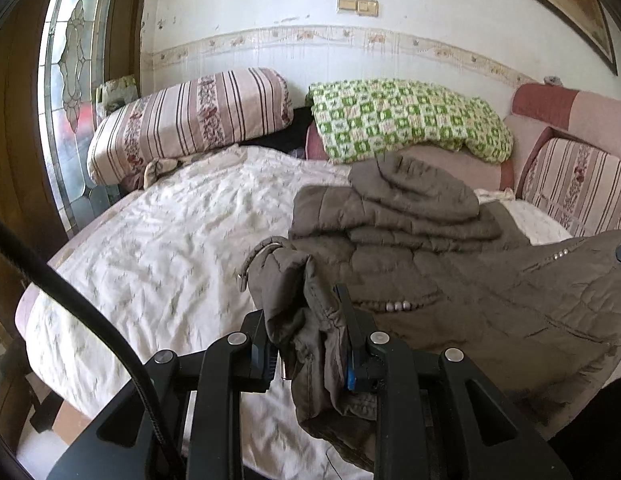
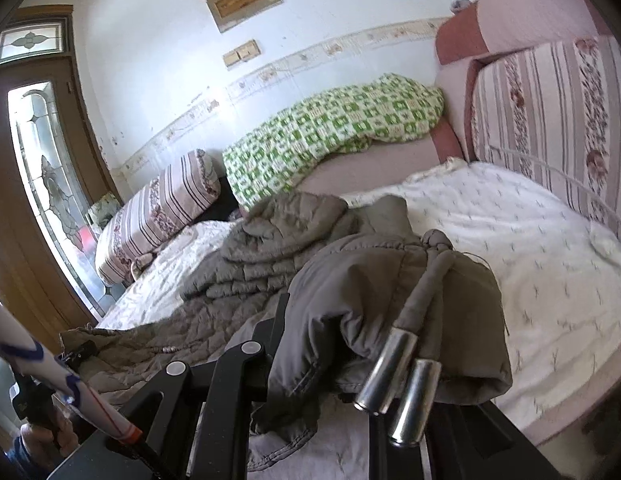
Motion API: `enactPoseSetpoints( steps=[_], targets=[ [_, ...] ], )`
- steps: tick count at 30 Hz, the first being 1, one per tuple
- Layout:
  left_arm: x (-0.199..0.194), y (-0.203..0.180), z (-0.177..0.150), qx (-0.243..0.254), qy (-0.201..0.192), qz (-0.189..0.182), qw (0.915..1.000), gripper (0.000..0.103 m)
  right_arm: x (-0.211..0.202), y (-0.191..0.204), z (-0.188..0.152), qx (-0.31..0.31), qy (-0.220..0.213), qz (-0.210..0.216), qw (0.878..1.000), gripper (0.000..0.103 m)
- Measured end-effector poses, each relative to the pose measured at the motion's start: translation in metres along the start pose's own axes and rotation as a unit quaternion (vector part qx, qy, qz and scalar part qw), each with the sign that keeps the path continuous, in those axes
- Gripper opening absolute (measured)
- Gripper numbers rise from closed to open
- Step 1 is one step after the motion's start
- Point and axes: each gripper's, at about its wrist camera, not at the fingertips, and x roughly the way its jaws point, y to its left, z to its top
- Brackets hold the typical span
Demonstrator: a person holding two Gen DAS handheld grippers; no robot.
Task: Fold large clothes
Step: 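Lift the folded jacket side with the right tool while the left tool holds it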
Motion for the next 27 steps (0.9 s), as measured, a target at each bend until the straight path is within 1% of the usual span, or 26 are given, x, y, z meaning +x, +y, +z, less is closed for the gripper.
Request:
enactPoseSetpoints(
  steps=[4,7,10,14,20,21,23,25,27],
  targets=[
    [0.004,-0.002,0.025,0.003,-0.018,-0.002,0.9998,0.024,0.006,0.006,0.023,-0.010,-0.014,0.010,1.000,0.017],
    [0.009,-0.006,0.044,0.006,-0.027,-0.004,0.9996,0.024,0.015,0.008,0.041,-0.005,-0.019,0.017,1.000,0.017],
    [0.021,-0.008,0.071,0.003,-0.033,-0.007,0.9994,0.025,0.026,0.011,0.061,0.000,-0.025,0.022,0.999,0.017],
    [0.042,-0.008,0.107,-0.006,-0.038,-0.010,0.9992,0.027,0.051,0.015,0.095,0.000,-0.029,0.023,0.999,0.017],
    [0.089,-0.004,0.165,-0.027,-0.032,-0.016,0.9990,0.033,0.102,0.017,0.143,0.012,-0.022,0.021,0.999,0.017],
    [0.098,-0.004,0.175,-0.031,-0.039,-0.013,0.9987,0.034,0.114,0.017,0.152,0.017,-0.019,0.019,0.999,0.017],
    [0.116,-0.005,0.193,-0.032,-0.052,0.005,0.9981,0.035,0.136,0.015,0.166,0.028,-0.013,0.019,0.999,0.017],
    [0.142,-0.004,0.214,-0.034,-0.050,0.006,0.9982,0.035,0.163,0.013,0.181,0.037,-0.004,0.014,0.999,0.017],
    [0.166,0.000,0.231,-0.039,-0.044,0.026,0.9979,0.040,0.190,0.009,0.192,0.045,0.004,0.005,0.999,0.017]
  ],
)
